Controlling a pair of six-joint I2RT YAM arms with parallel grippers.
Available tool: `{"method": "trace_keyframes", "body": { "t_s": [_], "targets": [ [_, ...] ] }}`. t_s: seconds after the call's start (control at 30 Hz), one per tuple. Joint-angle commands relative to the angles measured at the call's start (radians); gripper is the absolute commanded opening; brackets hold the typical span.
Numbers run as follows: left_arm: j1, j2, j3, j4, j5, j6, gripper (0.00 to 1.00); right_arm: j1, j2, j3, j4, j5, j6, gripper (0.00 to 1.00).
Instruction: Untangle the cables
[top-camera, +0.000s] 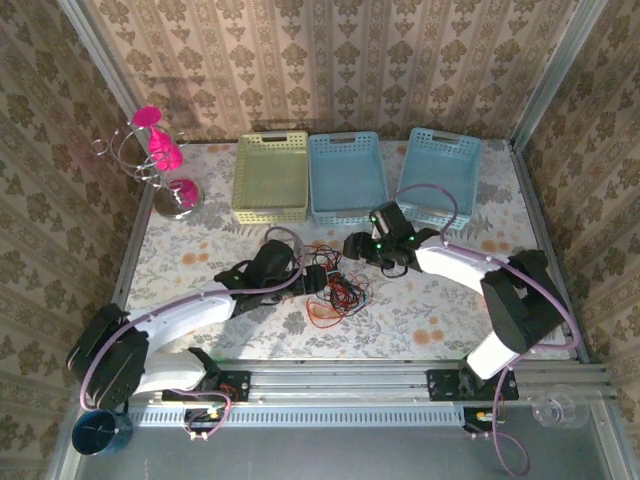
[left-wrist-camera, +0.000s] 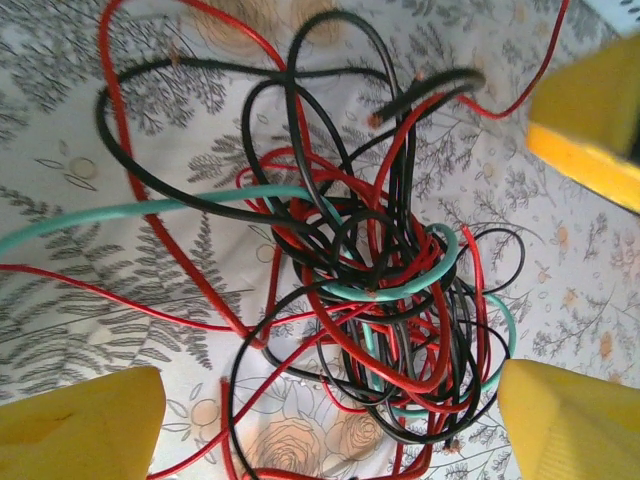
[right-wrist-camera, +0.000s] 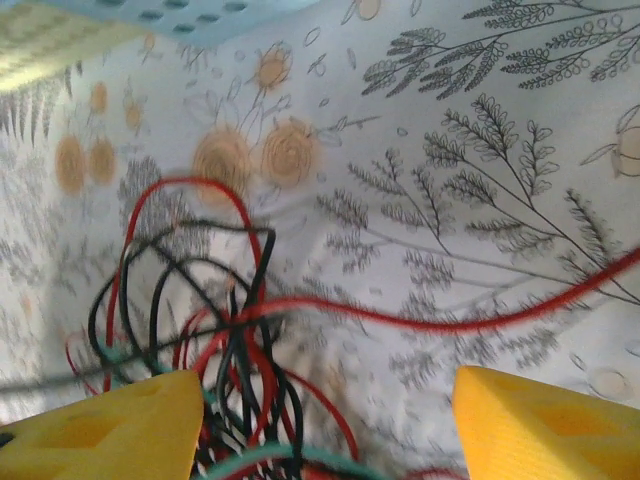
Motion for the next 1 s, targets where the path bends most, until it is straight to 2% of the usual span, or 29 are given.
{"method": "trace_keyframes", "body": {
  "t_s": [0.0,0.1,0.17,0.23,0.3,0.4,0.47,0.73,0.83,0.87,0.9,0.93,0.97],
  "targets": [
    [-0.009,0.031,0.000,0.065,-0.037,-0.045,0.88,-0.018,0.069,0.010,0.146,-0.038,0.167,0.71],
    [-0.011,0.053,-0.012,0.072,-0.043,-0.051,0.85,-0.026,0.100,-0.030,0.219,-0.039,0.245,0.70],
    [-0.010,0.061,-0.022,0.079,-0.043,-0.050,0.78,-0.030,0.116,-0.045,0.245,-0.045,0.269,0.66],
    [-0.011,0.063,-0.037,0.088,-0.059,-0.055,0.71,-0.035,0.133,-0.054,0.277,-0.052,0.280,0.55],
    [-0.011,0.064,-0.049,0.096,-0.070,-0.056,0.58,-0.040,0.146,-0.051,0.284,-0.062,0.289,0.36],
    [-0.010,0.057,-0.059,0.090,-0.077,-0.052,0.47,-0.040,0.128,-0.075,0.308,-0.063,0.294,0.12],
    [-0.009,0.045,-0.069,0.083,-0.084,-0.052,0.42,-0.038,0.096,-0.089,0.297,-0.055,0.276,0.00],
    [0.009,-0.012,-0.097,0.058,-0.098,-0.037,0.04,-0.018,-0.122,-0.117,0.146,0.011,0.142,0.00],
    [0.021,-0.028,-0.095,0.046,-0.095,-0.033,0.01,0.022,-0.197,-0.101,0.037,0.052,0.070,0.03],
    [0.025,-0.034,-0.095,0.038,-0.096,-0.031,0.02,0.045,-0.216,-0.097,0.006,0.070,0.055,0.14],
    [0.029,-0.041,-0.096,0.033,-0.095,-0.029,0.03,0.073,-0.247,-0.095,-0.028,0.084,0.048,0.32],
    [0.032,-0.050,-0.096,0.028,-0.094,-0.027,0.04,0.102,-0.262,-0.097,-0.046,0.096,0.044,0.41],
    [0.036,-0.061,-0.099,0.022,-0.094,-0.026,0.08,0.138,-0.273,-0.101,-0.057,0.112,0.028,0.44]
  ]
}}
